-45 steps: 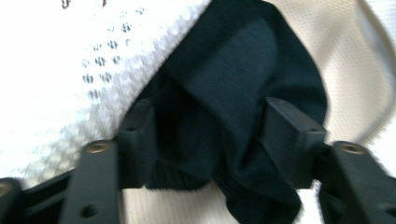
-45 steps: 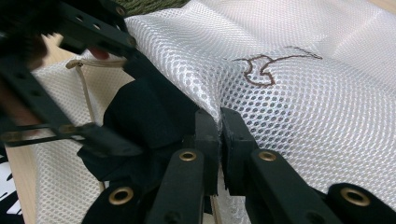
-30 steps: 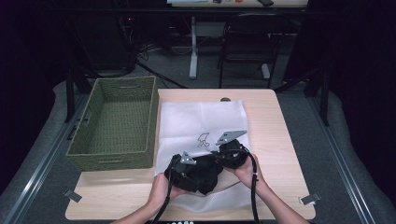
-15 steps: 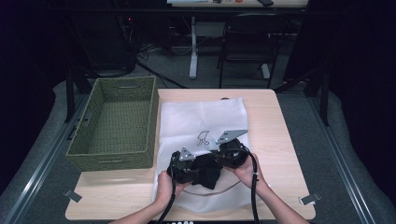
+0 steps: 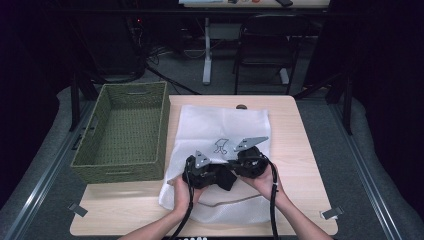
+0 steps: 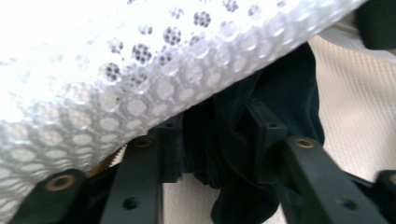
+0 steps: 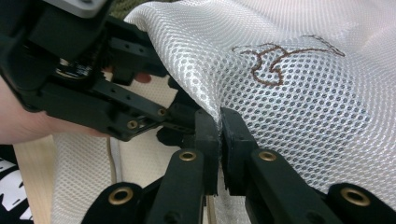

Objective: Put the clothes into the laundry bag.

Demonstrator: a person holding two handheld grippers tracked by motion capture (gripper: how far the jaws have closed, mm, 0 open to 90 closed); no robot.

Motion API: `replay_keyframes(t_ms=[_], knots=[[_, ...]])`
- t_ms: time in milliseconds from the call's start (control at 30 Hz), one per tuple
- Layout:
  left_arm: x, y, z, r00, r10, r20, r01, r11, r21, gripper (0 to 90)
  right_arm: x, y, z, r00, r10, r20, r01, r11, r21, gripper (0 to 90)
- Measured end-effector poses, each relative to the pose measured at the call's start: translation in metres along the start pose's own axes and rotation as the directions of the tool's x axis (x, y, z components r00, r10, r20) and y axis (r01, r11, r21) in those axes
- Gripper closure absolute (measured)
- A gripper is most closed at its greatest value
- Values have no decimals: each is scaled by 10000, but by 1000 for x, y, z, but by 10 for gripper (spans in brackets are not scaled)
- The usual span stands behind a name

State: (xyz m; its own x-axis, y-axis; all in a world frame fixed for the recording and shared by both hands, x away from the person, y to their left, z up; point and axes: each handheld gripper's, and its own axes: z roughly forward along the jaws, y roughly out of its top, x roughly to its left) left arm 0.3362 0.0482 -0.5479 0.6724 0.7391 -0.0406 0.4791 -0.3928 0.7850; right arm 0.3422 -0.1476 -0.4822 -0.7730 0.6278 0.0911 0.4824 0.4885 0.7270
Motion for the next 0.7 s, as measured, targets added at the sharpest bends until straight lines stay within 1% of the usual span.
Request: replay_keyframes(t_ms=[33,67,133,167,200,233,267,300,333,400,433,467,500,533,567,633,700], knots=[[1,0,-1,9999,68,106,-69,9999,82,585,-1,0,1,10000,23,-1,-23,10000,25,869],[1,-1,-2,9999,110,128,-112,9997,214,540,-1,0,1,10000,44,-1,-44,10000,31,869],[2,-2,-5,9992,203,355,-221,9984,519,464,-1,0,1,10000,32,9,-32,10000,35,869],[1,-4,-6,9989,158,431,-185,9979,613,424,-2,-1,1,10000,35,16,-35,10000,40,869],[1,-5,-8,9984,202,529,-242,9969,745,389,-2,-1,1,10000,18,33,-18,10000,63,868],[1,-8,-10,9980,117,624,-168,9965,825,368,-2,-1,1,10000,5,31,-5,10000,59,868],[0,-10,-11,9981,121,598,-171,9964,832,352,-2,-1,1,10000,20,32,-21,10000,76,868],[0,-11,-13,9971,144,746,-214,9954,929,339,-2,-1,1,10000,37,33,-37,10000,78,868],[-1,-12,-14,9972,144,738,-214,9953,948,321,-3,-1,1,10000,31,30,-31,10000,73,868],[-2,-14,-16,9955,-43,948,-55,9946,1035,298,-3,-1,1,10000,32,35,-32,10000,94,868],[-4,-16,-16,9952,-165,961,61,9941,1083,286,-3,-1,1,10000,30,35,-31,9999,96,868],[-5,-17,-17,9955,-160,931,59,9942,1077,279,-4,-1,1,10000,21,42,-22,9999,110,868],[-7,-18,-18,9949,-252,979,152,9947,1021,273,-4,-1,1,10000,26,42,-26,9999,102,867],[-10,-20,-17,9958,-231,888,139,9946,1026,245,-4,-1,1,10000,51,45,-52,9999,100,867],[-12,-20,-16,9959,-185,887,92,9945,1041,228,-5,-1,2,10000,14,54,-14,9999,107,867],[-16,-22,-9,9975,-106,699,39,9954,954,219,-5,-1,2,10000,56,46,-57,9999,133,867],[-18,-21,-6,9983,-33,576,-18,9962,871,235,-5,-1,3,10000,53,48,-53,9999,152,867]])
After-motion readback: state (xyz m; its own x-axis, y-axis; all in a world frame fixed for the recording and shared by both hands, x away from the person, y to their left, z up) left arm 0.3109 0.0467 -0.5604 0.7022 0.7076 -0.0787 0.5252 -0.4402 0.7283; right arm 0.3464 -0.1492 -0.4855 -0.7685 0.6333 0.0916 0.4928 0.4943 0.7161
